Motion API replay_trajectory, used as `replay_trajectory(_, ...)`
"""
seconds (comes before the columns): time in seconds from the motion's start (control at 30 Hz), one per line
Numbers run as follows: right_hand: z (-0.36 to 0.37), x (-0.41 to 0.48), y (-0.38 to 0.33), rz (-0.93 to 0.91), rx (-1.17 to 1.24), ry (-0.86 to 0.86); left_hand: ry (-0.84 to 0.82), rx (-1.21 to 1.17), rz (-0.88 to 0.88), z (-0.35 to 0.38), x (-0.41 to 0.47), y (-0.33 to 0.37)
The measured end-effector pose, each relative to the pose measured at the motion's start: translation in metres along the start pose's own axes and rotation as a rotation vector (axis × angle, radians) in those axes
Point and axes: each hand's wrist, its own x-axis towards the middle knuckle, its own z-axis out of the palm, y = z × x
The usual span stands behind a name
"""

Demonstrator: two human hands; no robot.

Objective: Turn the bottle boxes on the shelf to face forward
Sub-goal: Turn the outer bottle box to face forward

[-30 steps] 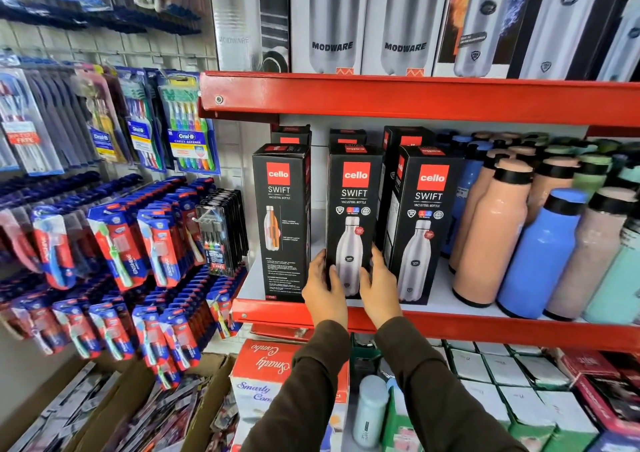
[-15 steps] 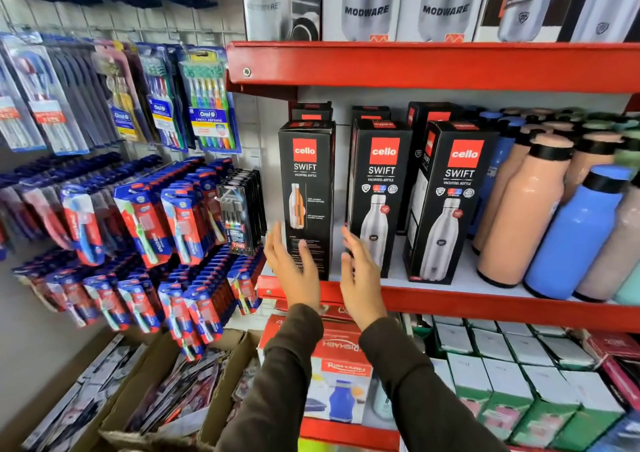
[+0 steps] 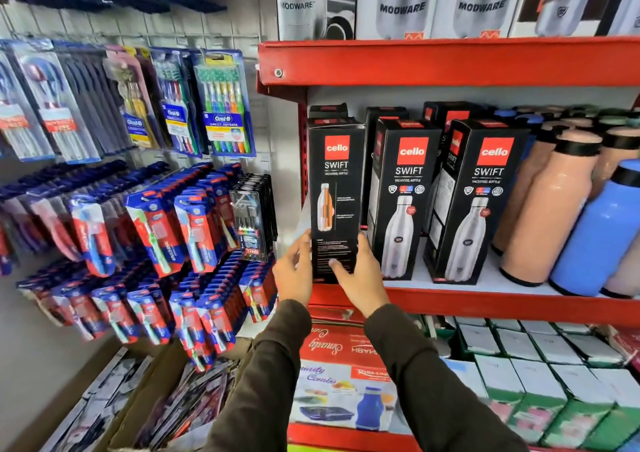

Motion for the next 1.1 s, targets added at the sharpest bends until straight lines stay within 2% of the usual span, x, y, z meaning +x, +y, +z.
replay_trajectory(0.13,0.002,0.008,-0.007,-0.019,-0.007,0.056,0.017,-0.143,-0.007,-0.005,0.000,0.010)
replay_trajectory(0.3,0.008,0.018,-0.013,0.013,-0.051,0.103,0.088,-0.155,0.025,-0.008,-0.002,0.017)
replay_trajectory(0.43,0.007,0.022,-0.013,-0.004,-0.043,0.114,0.080,-0.137,0.061,-0.010,0.004,0.015)
replay_trajectory(0.53,0.006,0.023,-0.015,-0.018,0.026,0.093,-0.035,0.019,0.148,-0.014,0.020,0.012)
replay_trajectory(0.6,0.007,0.024,-0.016,-0.021,0.072,0.061,-0.186,0.108,0.094,-0.016,0.037,0.009)
replay_trajectory(0.67,0.006,0.025,-0.015,-0.013,0.083,0.023,-0.292,0.093,-0.009,-0.019,0.048,0.010)
replay_trajectory(0.77,0.003,0.026,-0.015,-0.018,0.041,-0.053,-0.362,0.021,-0.036,-0.028,0.054,0.006)
replay_trajectory(0.9,0.000,0.024,-0.014,-0.014,-0.019,-0.174,-0.354,0.016,-0.012,-0.036,0.047,0.003)
replay_trajectory(1.1,0.001,0.028,-0.013,-0.076,-0.122,-0.192,-0.239,-0.013,0.023,-0.033,0.033,0.001)
